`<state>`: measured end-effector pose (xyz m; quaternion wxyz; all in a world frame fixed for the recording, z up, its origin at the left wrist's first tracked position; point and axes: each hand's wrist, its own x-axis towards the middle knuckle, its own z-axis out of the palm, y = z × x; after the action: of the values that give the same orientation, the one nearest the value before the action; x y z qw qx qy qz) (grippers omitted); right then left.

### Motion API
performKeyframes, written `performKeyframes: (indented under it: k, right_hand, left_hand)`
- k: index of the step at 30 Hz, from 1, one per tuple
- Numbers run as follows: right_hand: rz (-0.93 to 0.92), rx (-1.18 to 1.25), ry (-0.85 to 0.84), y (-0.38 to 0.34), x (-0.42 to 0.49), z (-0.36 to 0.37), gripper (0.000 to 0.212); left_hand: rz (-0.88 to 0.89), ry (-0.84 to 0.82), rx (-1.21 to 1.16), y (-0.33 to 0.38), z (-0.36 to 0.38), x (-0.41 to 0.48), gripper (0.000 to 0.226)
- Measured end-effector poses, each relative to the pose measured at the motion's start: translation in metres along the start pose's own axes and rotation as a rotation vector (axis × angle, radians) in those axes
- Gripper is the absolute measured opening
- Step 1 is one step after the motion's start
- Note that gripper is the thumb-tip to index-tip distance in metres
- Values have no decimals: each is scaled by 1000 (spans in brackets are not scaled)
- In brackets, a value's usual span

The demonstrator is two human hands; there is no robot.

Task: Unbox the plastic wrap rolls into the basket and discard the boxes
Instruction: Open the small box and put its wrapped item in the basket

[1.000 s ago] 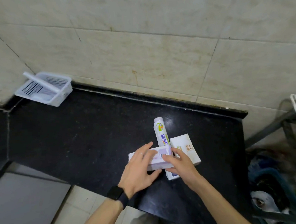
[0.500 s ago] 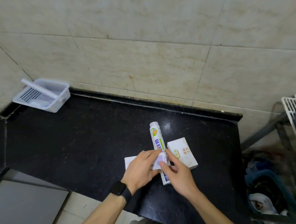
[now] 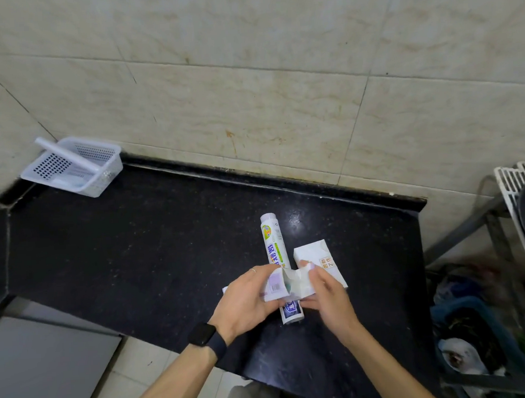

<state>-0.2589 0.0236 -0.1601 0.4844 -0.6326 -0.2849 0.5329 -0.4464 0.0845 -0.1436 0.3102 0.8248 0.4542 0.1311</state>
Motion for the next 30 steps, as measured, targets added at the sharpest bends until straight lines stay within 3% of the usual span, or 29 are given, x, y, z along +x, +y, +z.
performKeyframes:
  k: [2, 6, 10, 15, 21, 26, 30]
  right_hand:
    - [100, 165, 42, -7, 5, -11, 24]
    - [91, 179, 39, -18, 6, -16, 17]
    - [-42, -48, 175, -9, 10, -4, 7]
    - [-160, -425, 205, 4, 11, 9, 20]
    - [209, 12, -85, -8, 6, 23, 34]
    - [336, 58, -201, -15, 7, 17, 46]
    - [363, 134, -227, -20, 12, 15, 42]
  left_hand:
    - [-73, 31, -72, -2, -5, -3, 62]
    - [-106, 76, -93, -5, -10, -7, 59]
    - [-134, 90, -128, -6, -8, -10, 57]
    - [-180, 150, -267, -2, -7, -12, 62]
    - [-187, 146, -266, -1, -1, -8, 63]
    - [-160, 108, -153, -4, -5, -9, 61]
    - [-98, 84, -53, -4, -6, -7, 61]
